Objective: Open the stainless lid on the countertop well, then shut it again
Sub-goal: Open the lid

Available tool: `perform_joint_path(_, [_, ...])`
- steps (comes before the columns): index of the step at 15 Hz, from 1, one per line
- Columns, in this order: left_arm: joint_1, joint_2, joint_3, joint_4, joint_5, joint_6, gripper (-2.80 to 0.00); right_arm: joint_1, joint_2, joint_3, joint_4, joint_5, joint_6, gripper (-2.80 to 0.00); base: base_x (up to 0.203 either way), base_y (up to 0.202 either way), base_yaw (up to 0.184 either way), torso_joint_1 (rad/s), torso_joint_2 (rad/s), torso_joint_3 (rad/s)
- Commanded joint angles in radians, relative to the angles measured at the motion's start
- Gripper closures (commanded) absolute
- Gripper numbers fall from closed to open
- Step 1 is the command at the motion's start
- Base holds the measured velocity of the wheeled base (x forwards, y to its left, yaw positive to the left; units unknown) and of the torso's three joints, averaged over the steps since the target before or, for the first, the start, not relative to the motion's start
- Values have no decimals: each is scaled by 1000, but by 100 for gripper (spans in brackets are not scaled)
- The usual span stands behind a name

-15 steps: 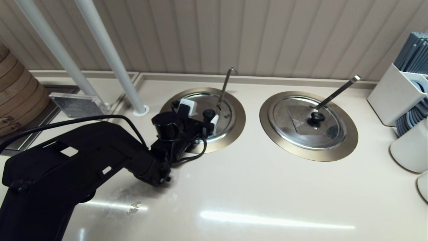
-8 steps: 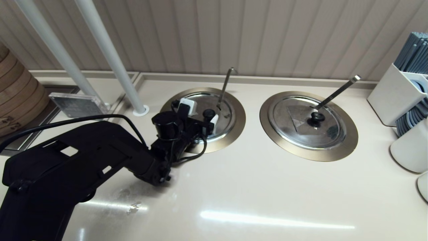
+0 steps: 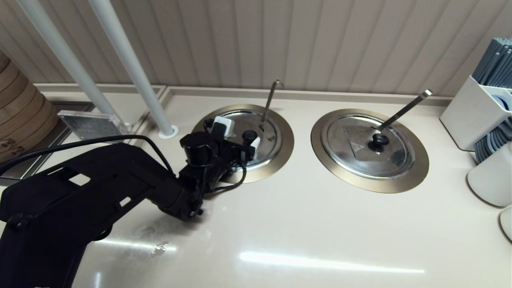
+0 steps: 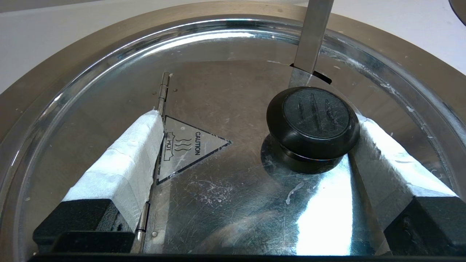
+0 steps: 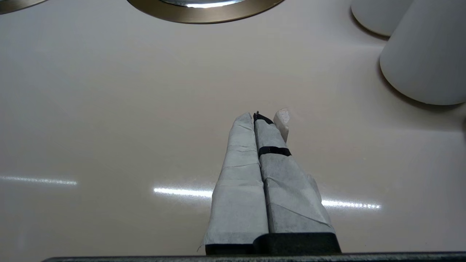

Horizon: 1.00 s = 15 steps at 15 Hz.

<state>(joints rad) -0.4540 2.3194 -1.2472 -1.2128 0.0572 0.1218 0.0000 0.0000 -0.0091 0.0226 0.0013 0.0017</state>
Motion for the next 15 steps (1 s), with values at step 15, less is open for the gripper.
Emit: perform_joint_path(15, [14,-37,-32,-13,3,2,-280,0,2,0,0,0,0,0,0,0,0,0,0,0])
